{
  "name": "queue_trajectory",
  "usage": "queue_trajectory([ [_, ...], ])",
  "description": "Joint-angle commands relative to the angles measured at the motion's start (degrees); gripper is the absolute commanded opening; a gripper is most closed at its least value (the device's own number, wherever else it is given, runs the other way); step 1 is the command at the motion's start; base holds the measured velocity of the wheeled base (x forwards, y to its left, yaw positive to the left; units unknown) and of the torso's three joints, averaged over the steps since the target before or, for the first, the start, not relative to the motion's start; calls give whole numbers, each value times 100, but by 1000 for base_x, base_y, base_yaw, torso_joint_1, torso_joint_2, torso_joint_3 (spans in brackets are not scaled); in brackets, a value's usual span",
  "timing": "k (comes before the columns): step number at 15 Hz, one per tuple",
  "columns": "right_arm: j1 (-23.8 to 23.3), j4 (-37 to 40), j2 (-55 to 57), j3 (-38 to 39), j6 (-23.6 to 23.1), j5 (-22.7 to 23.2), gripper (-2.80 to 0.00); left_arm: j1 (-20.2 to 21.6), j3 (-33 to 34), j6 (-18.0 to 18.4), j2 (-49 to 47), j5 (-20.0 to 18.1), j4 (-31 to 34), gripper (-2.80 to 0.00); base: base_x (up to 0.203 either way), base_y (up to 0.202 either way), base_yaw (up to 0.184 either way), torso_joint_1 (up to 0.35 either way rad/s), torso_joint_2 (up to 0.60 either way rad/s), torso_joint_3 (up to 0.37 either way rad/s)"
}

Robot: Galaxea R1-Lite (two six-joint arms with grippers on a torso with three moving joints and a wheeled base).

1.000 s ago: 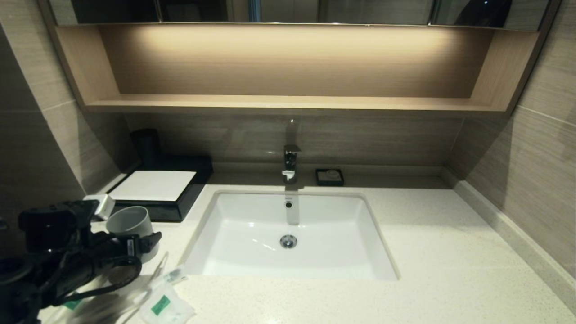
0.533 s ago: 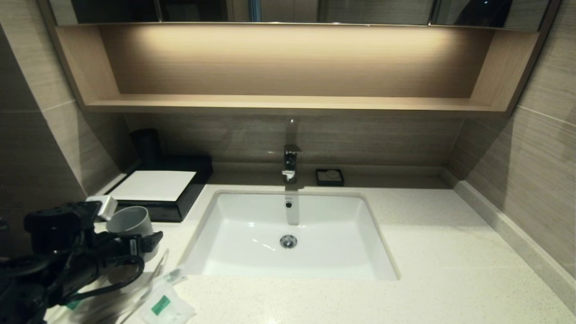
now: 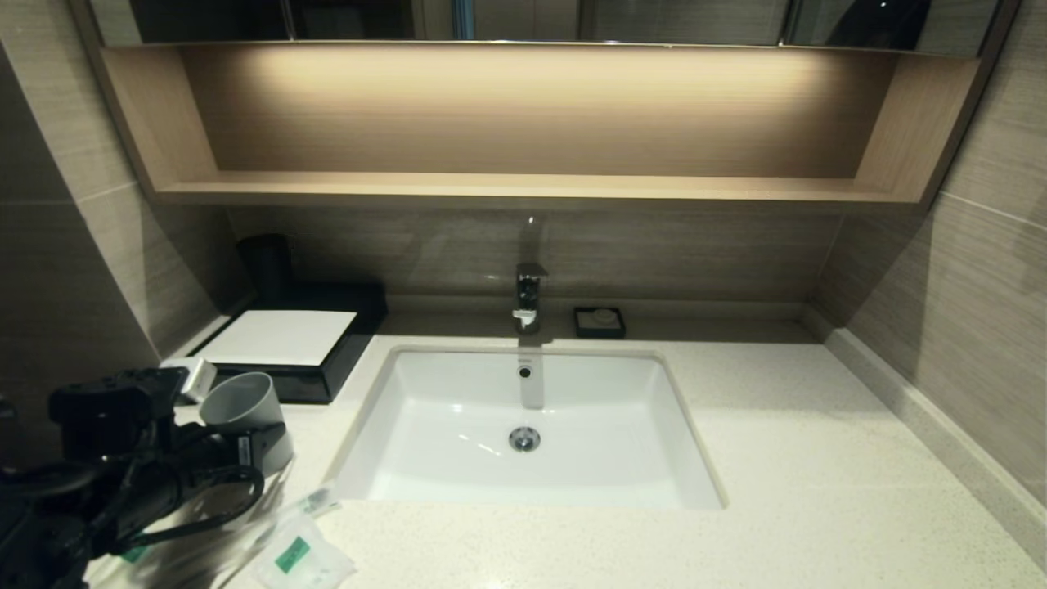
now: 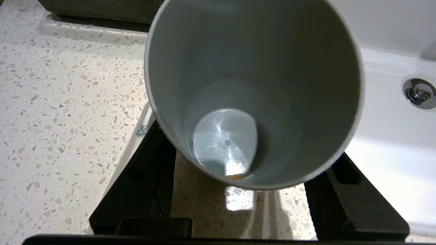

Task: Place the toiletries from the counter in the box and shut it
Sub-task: Pick up the cup

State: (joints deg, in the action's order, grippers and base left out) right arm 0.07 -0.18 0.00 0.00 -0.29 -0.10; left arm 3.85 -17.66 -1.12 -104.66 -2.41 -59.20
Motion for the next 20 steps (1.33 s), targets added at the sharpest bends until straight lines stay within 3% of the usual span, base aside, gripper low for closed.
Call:
queue_trajectory([
  [1,1,1,0,0,-6,1,-280,1,-21,-2,-40,3,-30,-280,0,0,0,0,0,0],
  [14,1,1,0,5,3,1,-280,189,-42,-11,405,82,-273,-280,0,0,0,0,0,0],
  [17,1,1,0,9,-6,1,-280,253,-96,-11,956,82,-48,-280,0,0,0,0,0,0],
  [20,1,1,0,9,2,1,-280,259,-621,-56,1299,82,732,-280,0,0,0,0,0,0],
])
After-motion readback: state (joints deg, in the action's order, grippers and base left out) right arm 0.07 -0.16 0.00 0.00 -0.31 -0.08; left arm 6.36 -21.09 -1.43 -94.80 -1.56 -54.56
